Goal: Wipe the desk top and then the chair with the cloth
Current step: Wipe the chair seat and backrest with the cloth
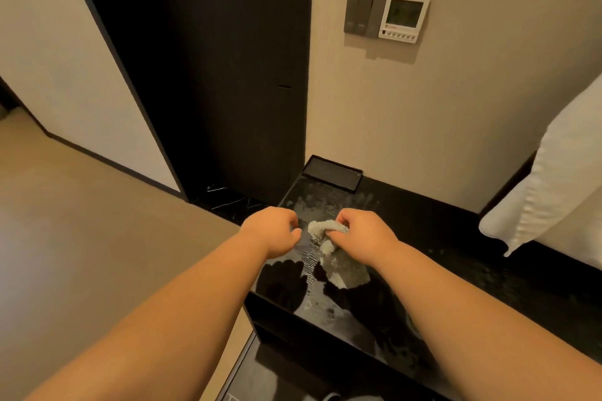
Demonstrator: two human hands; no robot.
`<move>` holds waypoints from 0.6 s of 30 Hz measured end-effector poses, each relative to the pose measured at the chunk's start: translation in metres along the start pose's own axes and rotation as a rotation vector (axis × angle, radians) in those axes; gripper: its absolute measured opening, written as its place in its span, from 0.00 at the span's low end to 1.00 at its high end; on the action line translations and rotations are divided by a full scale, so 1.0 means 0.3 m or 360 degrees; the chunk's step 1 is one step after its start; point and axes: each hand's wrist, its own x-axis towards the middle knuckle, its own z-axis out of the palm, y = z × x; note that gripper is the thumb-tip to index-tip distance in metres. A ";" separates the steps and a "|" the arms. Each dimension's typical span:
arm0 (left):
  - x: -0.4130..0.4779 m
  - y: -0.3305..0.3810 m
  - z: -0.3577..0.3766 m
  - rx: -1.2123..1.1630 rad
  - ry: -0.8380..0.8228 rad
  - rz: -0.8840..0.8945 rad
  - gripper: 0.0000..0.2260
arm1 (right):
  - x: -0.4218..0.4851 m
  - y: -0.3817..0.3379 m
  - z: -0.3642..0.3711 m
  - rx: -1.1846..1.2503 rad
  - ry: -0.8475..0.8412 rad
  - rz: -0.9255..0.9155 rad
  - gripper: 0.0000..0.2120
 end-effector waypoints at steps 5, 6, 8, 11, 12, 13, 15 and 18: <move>0.163 0.016 -0.040 0.0039 -0.0015 0.0026 0.15 | 0.157 0.061 -0.027 0.0074 0.0039 0.0074 0.09; 0.196 0.017 -0.053 0.0039 -0.0024 0.0028 0.15 | 0.188 0.072 -0.032 0.0092 0.0042 0.0086 0.09; 0.266 0.013 -0.081 0.0037 -0.0024 0.0027 0.15 | 0.250 0.091 -0.044 0.0117 0.0048 0.0103 0.09; 0.358 0.013 -0.117 0.0043 -0.0025 0.0020 0.15 | 0.337 0.109 -0.059 0.0141 0.0040 0.0117 0.10; 0.385 0.013 -0.123 0.0036 -0.0029 0.0019 0.15 | 0.365 0.112 -0.064 0.0143 0.0036 0.0118 0.10; 0.411 0.013 -0.124 0.0026 -0.0037 0.0019 0.16 | 0.392 0.115 -0.068 0.0144 0.0034 0.0120 0.10; 0.463 0.013 -0.123 0.0012 -0.0057 0.0031 0.16 | 0.444 0.120 -0.079 0.0149 0.0040 0.0122 0.10; 0.540 0.012 -0.127 0.0030 -0.0081 0.0070 0.16 | 0.514 0.127 -0.095 0.0163 0.0059 0.0136 0.09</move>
